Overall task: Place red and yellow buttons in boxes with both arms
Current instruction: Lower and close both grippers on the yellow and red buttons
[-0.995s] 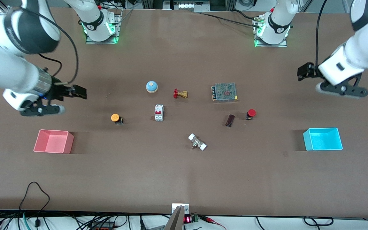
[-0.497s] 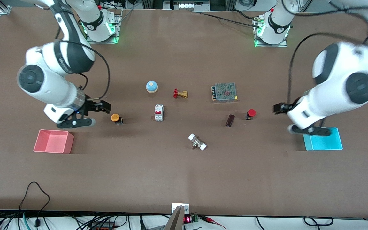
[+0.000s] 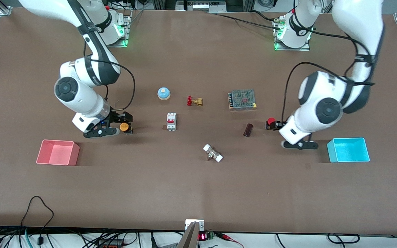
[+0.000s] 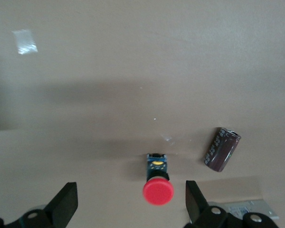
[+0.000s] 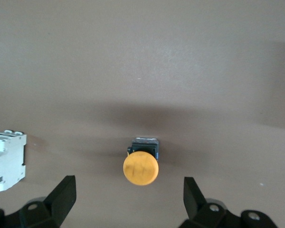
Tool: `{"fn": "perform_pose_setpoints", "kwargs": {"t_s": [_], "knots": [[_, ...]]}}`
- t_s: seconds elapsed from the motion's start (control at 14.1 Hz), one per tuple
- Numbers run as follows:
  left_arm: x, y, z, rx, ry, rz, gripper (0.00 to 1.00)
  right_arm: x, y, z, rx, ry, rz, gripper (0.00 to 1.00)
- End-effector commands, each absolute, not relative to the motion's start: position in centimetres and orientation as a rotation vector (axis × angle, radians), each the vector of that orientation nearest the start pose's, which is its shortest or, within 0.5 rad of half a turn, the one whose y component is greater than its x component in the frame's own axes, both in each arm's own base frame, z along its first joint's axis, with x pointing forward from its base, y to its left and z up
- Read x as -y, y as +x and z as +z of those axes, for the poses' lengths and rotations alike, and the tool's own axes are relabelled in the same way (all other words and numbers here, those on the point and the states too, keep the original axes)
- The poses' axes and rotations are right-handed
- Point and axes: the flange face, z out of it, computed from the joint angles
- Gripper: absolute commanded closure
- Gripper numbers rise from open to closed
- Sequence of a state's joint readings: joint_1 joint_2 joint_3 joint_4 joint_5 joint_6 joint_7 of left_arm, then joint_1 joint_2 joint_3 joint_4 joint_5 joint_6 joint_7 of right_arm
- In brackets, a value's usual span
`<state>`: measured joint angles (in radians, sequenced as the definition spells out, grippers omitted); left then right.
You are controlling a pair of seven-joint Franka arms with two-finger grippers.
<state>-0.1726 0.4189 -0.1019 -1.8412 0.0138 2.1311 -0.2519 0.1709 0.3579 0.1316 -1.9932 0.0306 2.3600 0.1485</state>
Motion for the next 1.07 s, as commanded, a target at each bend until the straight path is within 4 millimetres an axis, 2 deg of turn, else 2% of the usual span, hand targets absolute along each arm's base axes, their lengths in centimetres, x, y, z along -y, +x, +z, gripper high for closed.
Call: {"fn": "perform_pose_setpoints", "kwargs": {"t_s": [0.0,0.14,0.28,0.43,0.71,0.85,0.92,0.99], "knots": [[16.7,56.6,27.2,0.000,-3.166,0.085,0.00,-18.5,57.9,26.1,0.195,-3.072,-0.003,0.00],[17.3,54.7,24.8,0.017,-3.183,0.012,0.00,-18.5,57.9,24.4,0.192,-3.070,0.005,0.00],[17.2,53.3,22.8,0.014,-3.194,-0.026,0.00,-18.6,57.8,23.6,0.213,-3.076,0.016,0.00],[17.4,52.6,21.5,0.013,-3.195,-0.023,0.00,-18.5,57.8,22.9,0.242,-3.092,0.023,0.00],[17.7,52.5,20.9,-0.001,-3.195,-0.011,0.01,-18.5,57.8,22.1,0.238,-3.090,0.021,0.00],[17.9,52.8,20.8,-0.007,-3.197,-0.020,0.05,-18.6,57.8,21.6,0.242,-3.088,0.017,0.01],[18.2,52.9,20.5,-0.011,-3.201,-0.038,0.06,-18.6,57.7,21.5,0.242,-3.089,0.019,0.08],[18.2,52.8,20.1,-0.014,-3.204,-0.052,0.08,-18.6,57.7,21.2,0.244,-3.089,0.026,0.20]]}}
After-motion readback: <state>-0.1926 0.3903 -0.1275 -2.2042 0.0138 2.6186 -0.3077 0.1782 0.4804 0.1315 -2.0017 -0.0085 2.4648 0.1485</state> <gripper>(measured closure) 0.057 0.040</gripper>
